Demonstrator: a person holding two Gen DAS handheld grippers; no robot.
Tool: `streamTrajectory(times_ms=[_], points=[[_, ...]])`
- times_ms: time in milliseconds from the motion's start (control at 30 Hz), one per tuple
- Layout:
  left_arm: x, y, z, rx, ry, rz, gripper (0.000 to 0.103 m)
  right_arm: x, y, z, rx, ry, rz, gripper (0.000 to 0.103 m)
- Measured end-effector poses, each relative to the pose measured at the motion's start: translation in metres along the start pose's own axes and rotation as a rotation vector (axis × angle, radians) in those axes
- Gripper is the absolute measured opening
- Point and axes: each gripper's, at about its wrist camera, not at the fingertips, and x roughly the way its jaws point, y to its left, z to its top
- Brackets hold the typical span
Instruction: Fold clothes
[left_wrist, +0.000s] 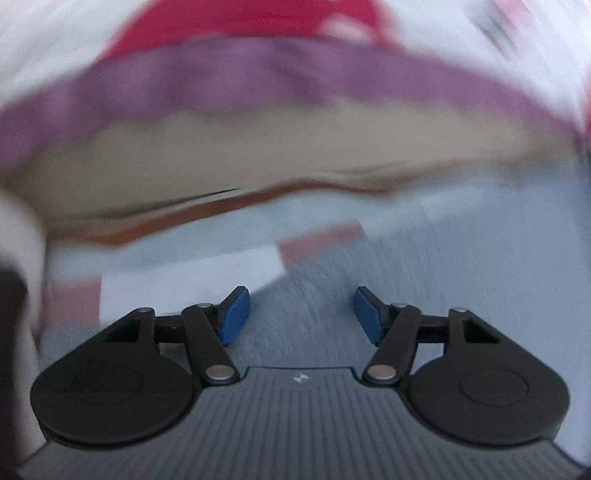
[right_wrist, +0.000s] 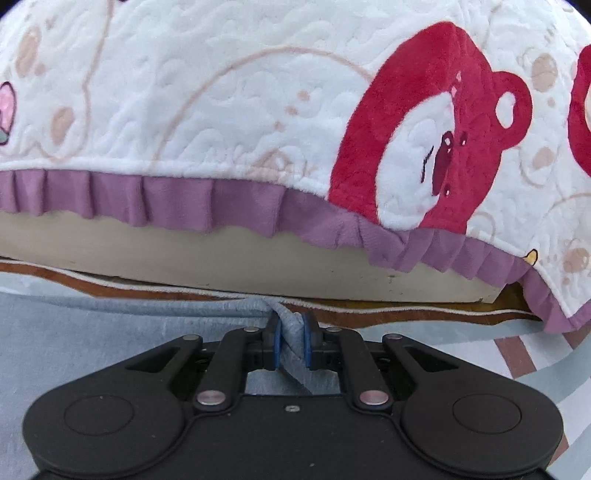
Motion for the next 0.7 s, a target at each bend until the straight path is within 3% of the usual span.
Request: streamTrajectory(times_ms=[67,167,333,500,567,633,667,700], points=[[-0.003,-0.017,-0.006,0.149,-0.040,0.059,0.064,0.001,0.002,-0.004,-0.021,0.014,-0.007,0.012],[-0.002,-0.011,-0.006,0.070,-0.032,0.068,0.069,0.003,0.002,-0.004,0.015,0.008,-0.010,0.012],[0.007,0.006,-0.001,-0.020,-0.022,0.115,0.087,0.006,0.006,-0.004,-0.001,0.025,-0.011,0.012],[0.013,0.024,-0.004,-0.099,0.018,0.034,0.090,0.005,0.006,-0.002,-0.024,0.045,0.011,0.013],[0.009,0.021,-0.006,-0.074,0.011,0.023,0.070,0.003,0.005,-0.002,-0.035,0.043,0.016,0.013],[0.001,0.012,-0.005,-0.041,-0.001,-0.015,0.005,-0.002,0.005,-0.001,-0.048,0.031,0.015,0.012],[-0.003,0.007,-0.004,-0.034,-0.005,-0.037,0.006,-0.006,0.005,-0.001,-0.055,0.021,0.013,0.012],[-0.011,-0.002,-0.006,0.010,-0.031,-0.011,0.005,-0.012,0.005,0.000,-0.064,0.007,0.011,0.012]])
